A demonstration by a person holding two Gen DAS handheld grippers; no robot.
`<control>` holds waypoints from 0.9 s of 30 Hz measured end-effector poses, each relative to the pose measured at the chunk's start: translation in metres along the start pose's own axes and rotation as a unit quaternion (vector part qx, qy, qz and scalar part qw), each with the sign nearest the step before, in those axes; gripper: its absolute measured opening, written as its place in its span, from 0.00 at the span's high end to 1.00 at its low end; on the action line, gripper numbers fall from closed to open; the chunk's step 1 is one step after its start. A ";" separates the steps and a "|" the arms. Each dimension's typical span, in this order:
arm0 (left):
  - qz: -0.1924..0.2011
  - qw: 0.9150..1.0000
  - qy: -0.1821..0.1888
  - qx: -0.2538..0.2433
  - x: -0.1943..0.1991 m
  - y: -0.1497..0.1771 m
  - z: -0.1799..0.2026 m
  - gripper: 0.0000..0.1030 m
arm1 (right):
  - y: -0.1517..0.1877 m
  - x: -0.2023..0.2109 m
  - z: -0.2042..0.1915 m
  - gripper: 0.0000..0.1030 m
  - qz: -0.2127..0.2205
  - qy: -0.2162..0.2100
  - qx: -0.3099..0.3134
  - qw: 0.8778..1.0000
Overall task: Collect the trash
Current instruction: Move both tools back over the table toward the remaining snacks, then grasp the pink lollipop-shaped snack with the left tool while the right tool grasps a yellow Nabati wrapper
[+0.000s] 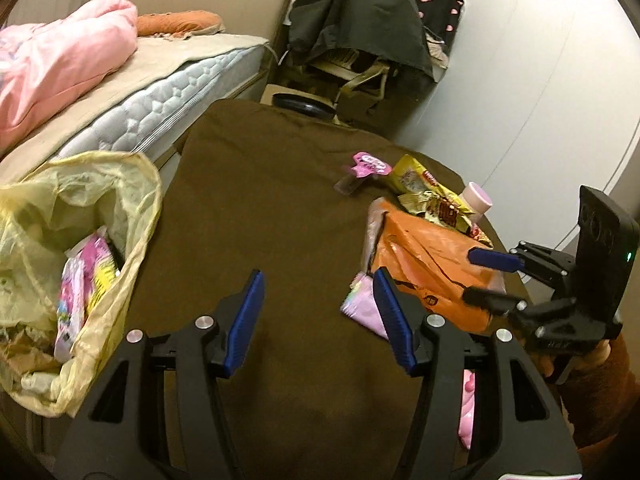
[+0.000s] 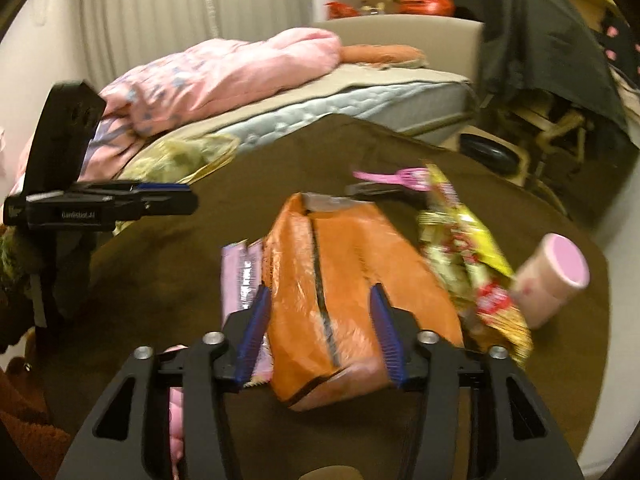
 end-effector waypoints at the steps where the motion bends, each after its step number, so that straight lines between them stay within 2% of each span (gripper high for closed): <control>1: 0.000 1.000 -0.003 0.004 0.002 0.002 -0.002 0.48 | 0.001 -0.006 -0.005 0.52 -0.007 -0.002 0.007 1.000; 4: -0.001 1.000 -0.012 0.008 0.008 0.007 -0.006 0.48 | 0.006 -0.017 -0.008 0.52 -0.024 0.003 0.011 1.000; 8: -0.003 1.000 -0.016 0.009 0.013 0.012 -0.009 0.48 | 0.018 -0.011 -0.001 0.52 -0.048 -0.013 -0.022 0.999; 11: -0.002 1.000 0.001 0.001 0.007 0.004 -0.002 0.48 | 0.026 0.003 0.006 0.52 -0.044 -0.024 -0.046 0.998; 13: 0.003 0.999 0.024 -0.028 -0.001 -0.010 0.011 0.48 | 0.027 0.022 0.015 0.52 -0.022 -0.032 -0.066 0.997; 15: 0.010 0.996 0.041 -0.073 -0.015 -0.033 0.026 0.48 | 0.021 0.041 0.032 0.52 0.008 -0.007 -0.077 0.997; 19: 0.010 0.988 0.067 -0.139 -0.054 -0.075 0.049 0.48 | 0.015 0.067 0.069 0.52 0.053 0.079 -0.087 0.992; 20: 0.002 0.986 0.069 -0.149 -0.066 -0.083 0.052 0.48 | 0.017 0.069 0.078 0.49 0.051 0.093 -0.092 0.990; 22: -0.023 0.984 0.061 -0.167 -0.099 -0.098 0.055 0.48 | 0.024 0.066 0.088 0.44 0.041 0.090 -0.102 0.990; 27: -0.120 0.975 0.025 -0.187 -0.173 -0.101 0.046 0.48 | 0.046 0.052 0.103 0.43 0.016 0.089 -0.119 0.989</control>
Point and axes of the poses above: each gripper's, at about its wrist camera, not at the fingertips, and x roughly against the way its jaws point, z to its right, y to its underside, the point moved 9 cm from there along -x, roughly the way its jaws point, and after that the axes turned 9 degrees about y, right-handed, at the moved point
